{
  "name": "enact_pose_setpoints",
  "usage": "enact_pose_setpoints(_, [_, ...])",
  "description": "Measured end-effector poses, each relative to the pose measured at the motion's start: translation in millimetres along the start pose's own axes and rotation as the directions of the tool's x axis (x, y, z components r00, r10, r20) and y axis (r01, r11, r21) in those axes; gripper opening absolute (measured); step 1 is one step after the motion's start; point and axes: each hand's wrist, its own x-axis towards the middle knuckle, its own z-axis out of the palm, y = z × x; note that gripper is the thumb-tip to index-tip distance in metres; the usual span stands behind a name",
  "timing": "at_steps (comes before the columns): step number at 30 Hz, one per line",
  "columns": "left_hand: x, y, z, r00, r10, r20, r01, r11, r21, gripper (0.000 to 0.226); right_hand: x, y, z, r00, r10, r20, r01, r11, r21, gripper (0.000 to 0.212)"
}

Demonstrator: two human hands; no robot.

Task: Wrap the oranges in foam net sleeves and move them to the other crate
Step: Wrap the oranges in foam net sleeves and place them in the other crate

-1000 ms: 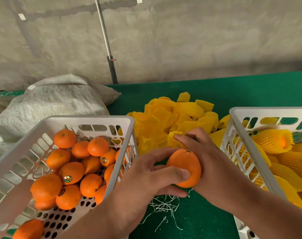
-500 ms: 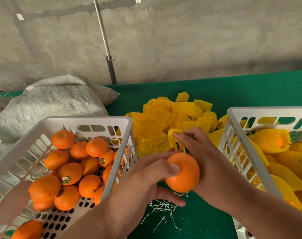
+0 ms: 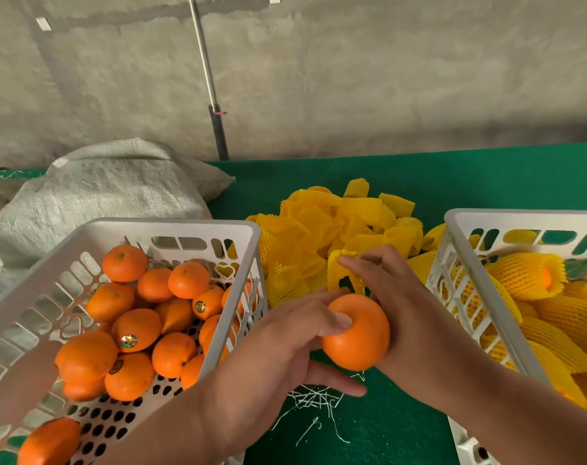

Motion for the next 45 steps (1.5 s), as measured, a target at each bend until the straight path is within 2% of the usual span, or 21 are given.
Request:
enact_pose_setpoints(3, [-2.2, -0.2, -1.5, 0.991, 0.027, -0.129, -0.036, 0.997, -0.066, 0.063, 1.8, 1.3, 3.1, 0.996, 0.066, -0.061, -0.069, 0.997, -0.041, 0.087])
enact_pose_setpoints(6, [-2.0, 3.9, -4.5, 0.962, 0.025, -0.270, -0.043, 0.997, -0.059, 0.072, 2.1, 0.3, 3.7, 0.992, 0.096, -0.084, -0.103, 0.991, -0.083, 0.081])
enact_pose_setpoints(8, [-3.8, 6.3, -3.8, 0.961, 0.016, -0.275, -0.028, 0.999, -0.041, 0.072, 2.0, -0.7, 4.4, 0.995, 0.081, -0.053, -0.085, 0.993, -0.085, 0.082])
enact_pose_setpoints(14, [-8.8, 4.8, 0.9, 0.986, -0.024, -0.167, 0.024, 1.000, -0.002, 0.073, 0.7, -3.9, 4.2, 0.998, 0.024, 0.065, -0.022, 0.999, -0.040, 0.087])
enact_pose_setpoints(18, [-3.0, 7.4, 0.2, 0.935, 0.000, -0.356, 0.001, 1.000, 0.002, 0.062, 0.8, -4.7, 4.3, 1.000, 0.019, 0.006, -0.019, 0.999, -0.045, 0.080])
enact_pose_setpoints(22, [-2.9, 10.0, -6.8, 0.883, 0.051, -0.467, -0.013, 0.996, 0.084, 0.069, 0.7, -7.1, 5.4, 1.000, 0.011, -0.006, -0.011, 0.999, -0.033, 0.077])
enact_pose_setpoints(26, [-4.8, 9.5, -4.8, 0.886, 0.126, -0.446, 0.029, 0.946, 0.323, 0.071, -0.2, -12.5, 5.4, 1.000, -0.006, 0.018, 0.006, 1.000, 0.007, 0.076])
enact_pose_setpoints(28, [-4.7, 8.4, -3.9, 0.885, 0.160, -0.437, 0.024, 0.922, 0.387, 0.066, -0.7, -13.6, 5.5, 1.000, -0.016, 0.023, 0.016, 1.000, 0.018, 0.077])
enact_pose_setpoints(33, [-4.0, 6.6, -4.0, 0.939, 0.073, -0.337, 0.065, 0.923, 0.379, 0.040, -0.4, -13.7, 4.7, 0.999, -0.025, 0.038, 0.024, 0.999, 0.042, 0.080])
enact_pose_setpoints(35, [-4.1, 6.8, -4.3, 0.943, 0.056, -0.329, 0.075, 0.925, 0.373, 0.040, -0.6, -14.5, 4.2, 0.999, -0.027, 0.033, 0.025, 0.999, 0.046, 0.080])
enact_pose_setpoints(37, [-4.5, 7.4, -3.9, 0.928, 0.100, -0.360, 0.060, 0.912, 0.406, 0.037, -1.4, -15.5, 4.0, 0.999, -0.031, 0.023, 0.031, 0.999, 0.035, 0.080])
enact_pose_setpoints(39, [-6.6, 8.0, -3.4, 0.886, 0.201, -0.419, 0.060, 0.844, 0.533, 0.038, -1.7, -16.5, 3.5, 0.999, -0.032, -0.010, 0.032, 0.999, 0.016, 0.079])
enact_pose_setpoints(41, [-8.7, 7.7, -2.6, 0.838, 0.307, -0.451, 0.105, 0.720, 0.686, 0.051, -1.6, -18.7, 2.5, 0.998, -0.042, -0.056, 0.041, 0.999, -0.010, 0.077])
enact_pose_setpoints(43, [-10.1, 5.7, -1.3, 0.796, 0.404, -0.451, 0.139, 0.604, 0.785, 0.064, -1.7, -21.9, 2.4, 0.994, -0.074, -0.079, 0.072, 0.997, -0.031, 0.075])
enact_pose_setpoints(45, [-10.7, 3.2, 1.2, 0.747, 0.508, -0.428, 0.155, 0.494, 0.856, 0.064, -2.8, -24.6, 2.3, 0.991, -0.102, -0.086, 0.099, 0.995, -0.032, 0.072])
